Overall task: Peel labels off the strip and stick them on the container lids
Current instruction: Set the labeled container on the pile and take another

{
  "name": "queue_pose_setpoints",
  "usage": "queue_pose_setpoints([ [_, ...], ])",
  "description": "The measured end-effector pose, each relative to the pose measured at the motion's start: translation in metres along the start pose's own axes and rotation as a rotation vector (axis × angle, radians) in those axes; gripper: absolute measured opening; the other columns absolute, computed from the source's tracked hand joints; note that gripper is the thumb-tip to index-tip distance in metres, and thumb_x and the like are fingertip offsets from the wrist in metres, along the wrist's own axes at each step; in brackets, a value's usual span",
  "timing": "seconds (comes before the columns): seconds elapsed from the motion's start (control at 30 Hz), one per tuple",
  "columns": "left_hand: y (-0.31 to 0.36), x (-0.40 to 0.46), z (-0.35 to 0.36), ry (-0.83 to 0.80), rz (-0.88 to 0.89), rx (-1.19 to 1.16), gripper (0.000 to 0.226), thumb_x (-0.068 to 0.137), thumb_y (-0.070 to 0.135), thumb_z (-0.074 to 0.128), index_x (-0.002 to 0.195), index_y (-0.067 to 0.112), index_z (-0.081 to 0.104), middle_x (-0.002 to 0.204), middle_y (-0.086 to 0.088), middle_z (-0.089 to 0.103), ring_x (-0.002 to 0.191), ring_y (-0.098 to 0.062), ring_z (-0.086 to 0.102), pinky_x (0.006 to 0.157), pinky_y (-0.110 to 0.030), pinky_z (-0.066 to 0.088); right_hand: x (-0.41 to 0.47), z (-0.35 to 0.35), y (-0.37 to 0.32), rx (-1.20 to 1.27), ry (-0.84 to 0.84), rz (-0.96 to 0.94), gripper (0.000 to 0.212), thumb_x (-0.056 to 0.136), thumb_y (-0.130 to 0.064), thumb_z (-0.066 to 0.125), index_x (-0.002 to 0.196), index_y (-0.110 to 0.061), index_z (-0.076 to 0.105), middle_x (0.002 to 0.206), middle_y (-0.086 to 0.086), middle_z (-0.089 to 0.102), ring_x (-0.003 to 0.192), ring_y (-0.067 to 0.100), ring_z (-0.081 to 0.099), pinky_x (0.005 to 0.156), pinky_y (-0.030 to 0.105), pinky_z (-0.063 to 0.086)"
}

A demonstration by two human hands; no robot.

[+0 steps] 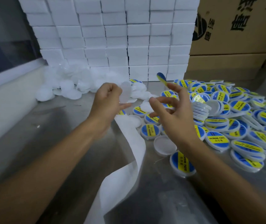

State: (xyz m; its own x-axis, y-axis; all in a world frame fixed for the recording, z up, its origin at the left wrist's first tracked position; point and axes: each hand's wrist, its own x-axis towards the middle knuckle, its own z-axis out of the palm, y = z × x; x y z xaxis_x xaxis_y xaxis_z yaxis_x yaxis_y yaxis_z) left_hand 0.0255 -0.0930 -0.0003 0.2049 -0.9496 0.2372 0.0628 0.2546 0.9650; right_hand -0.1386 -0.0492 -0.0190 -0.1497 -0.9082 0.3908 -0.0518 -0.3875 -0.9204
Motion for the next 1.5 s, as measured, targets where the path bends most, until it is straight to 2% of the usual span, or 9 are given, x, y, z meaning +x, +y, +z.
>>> queue_pose_setpoints([
  [0.13, 0.008, -0.032, -0.002, -0.060, -0.188, -0.337, 0.013, 0.098, 0.005, 0.045, 0.091, 0.002, 0.056, 0.101, -0.019, 0.068, 0.089, -0.032, 0.072, 0.073, -0.042, 0.060, -0.004, 0.008, -0.002, 0.048, -0.108, -0.015, 0.064, 0.081, -0.022, 0.078, 0.131, -0.029, 0.039, 0.093, 0.003, 0.073, 0.072, 0.018, 0.070, 0.067, 0.028, 0.057],
  [0.27, 0.007, -0.052, -0.008, -0.089, -0.219, -0.402, 0.015, 0.101, 0.008, 0.045, 0.091, 0.002, 0.054, 0.085, -0.012, 0.076, 0.085, -0.031, 0.074, 0.067, -0.037, 0.060, -0.010, 0.016, -0.002, 0.041, -0.133, -0.047, 0.063, 0.078, -0.011, 0.080, 0.127, -0.028, 0.044, 0.082, 0.005, 0.072, 0.072, 0.026, 0.069, 0.063, 0.024, 0.054],
  [0.67, -0.007, -0.060, -0.029, -0.179, -0.257, -0.378, 0.018, 0.092, 0.001, 0.056, 0.105, 0.001, 0.067, 0.100, -0.017, 0.074, 0.092, -0.029, 0.073, 0.071, -0.030, 0.059, -0.012, 0.019, -0.007, 0.001, -0.132, -0.036, 0.053, 0.079, -0.007, 0.078, 0.123, -0.020, 0.051, 0.075, 0.006, 0.071, 0.065, 0.015, 0.066, 0.071, 0.033, 0.058],
  [0.8, -0.010, -0.059, -0.030, -0.166, -0.254, -0.417, 0.024, 0.087, -0.001, 0.058, 0.110, -0.005, 0.064, 0.098, -0.017, 0.075, 0.090, -0.027, 0.073, 0.070, -0.029, 0.059, -0.012, 0.017, -0.004, -0.014, -0.110, -0.017, 0.050, 0.080, -0.010, 0.078, 0.121, -0.022, 0.052, 0.080, 0.007, 0.072, 0.071, 0.023, 0.068, 0.071, 0.031, 0.059],
  [0.97, -0.014, -0.057, -0.035, -0.072, -0.258, -0.442, 0.033, 0.079, 0.001, 0.065, 0.112, -0.006, 0.062, 0.096, -0.016, 0.075, 0.088, -0.027, 0.074, 0.068, -0.028, 0.059, -0.006, 0.015, 0.000, -0.181, 0.081, -0.157, 0.019, 0.090, -0.018, 0.069, 0.106, -0.025, 0.063, 0.113, -0.003, 0.054, 0.082, -0.002, 0.065, 0.065, 0.013, 0.050],
  [1.07, -0.014, -0.055, -0.037, -0.038, -0.237, -0.464, 0.042, 0.069, 0.006, 0.069, 0.109, -0.004, 0.064, 0.097, -0.016, 0.075, 0.090, -0.026, 0.073, 0.069, -0.028, 0.059, -0.002, 0.008, -0.006, -0.149, 0.144, -0.177, 0.010, 0.091, -0.014, 0.067, 0.093, -0.023, 0.068, 0.095, -0.002, 0.068, 0.079, 0.002, 0.066, 0.066, 0.016, 0.052],
  [1.17, -0.015, -0.056, -0.036, -0.031, -0.241, -0.470, 0.042, 0.066, 0.006, 0.070, 0.107, -0.004, 0.065, 0.096, -0.016, 0.075, 0.088, -0.026, 0.074, 0.068, -0.028, 0.059, -0.003, 0.011, -0.015, 0.097, 0.043, -0.002, 0.011, 0.087, -0.010, 0.070, 0.086, -0.021, 0.071, 0.075, -0.004, 0.074, 0.069, 0.007, 0.068, 0.062, 0.019, 0.055],
  [1.27, -0.015, -0.058, -0.033, -0.061, -0.254, -0.475, 0.044, 0.065, 0.007, 0.070, 0.107, -0.003, 0.064, 0.097, -0.016, 0.075, 0.089, -0.026, 0.074, 0.067, -0.028, 0.059, -0.008, 0.017, -0.018, 0.133, -0.102, 0.069, 0.009, 0.085, -0.008, 0.071, 0.086, -0.016, 0.073, 0.075, 0.000, 0.075, 0.065, 0.007, 0.068, 0.058, 0.016, 0.052],
  [1.5, -0.010, -0.060, -0.031, -0.071, -0.253, -0.473, 0.046, 0.062, 0.010, 0.072, 0.106, -0.002, 0.063, 0.094, -0.015, 0.075, 0.086, -0.024, 0.074, 0.065, -0.027, 0.059, -0.013, 0.022, -0.018, 0.067, -0.106, 0.015, 0.013, 0.082, -0.004, 0.073, 0.081, -0.017, 0.072, 0.072, -0.005, 0.075, 0.067, 0.014, 0.067, 0.065, 0.022, 0.057],
])
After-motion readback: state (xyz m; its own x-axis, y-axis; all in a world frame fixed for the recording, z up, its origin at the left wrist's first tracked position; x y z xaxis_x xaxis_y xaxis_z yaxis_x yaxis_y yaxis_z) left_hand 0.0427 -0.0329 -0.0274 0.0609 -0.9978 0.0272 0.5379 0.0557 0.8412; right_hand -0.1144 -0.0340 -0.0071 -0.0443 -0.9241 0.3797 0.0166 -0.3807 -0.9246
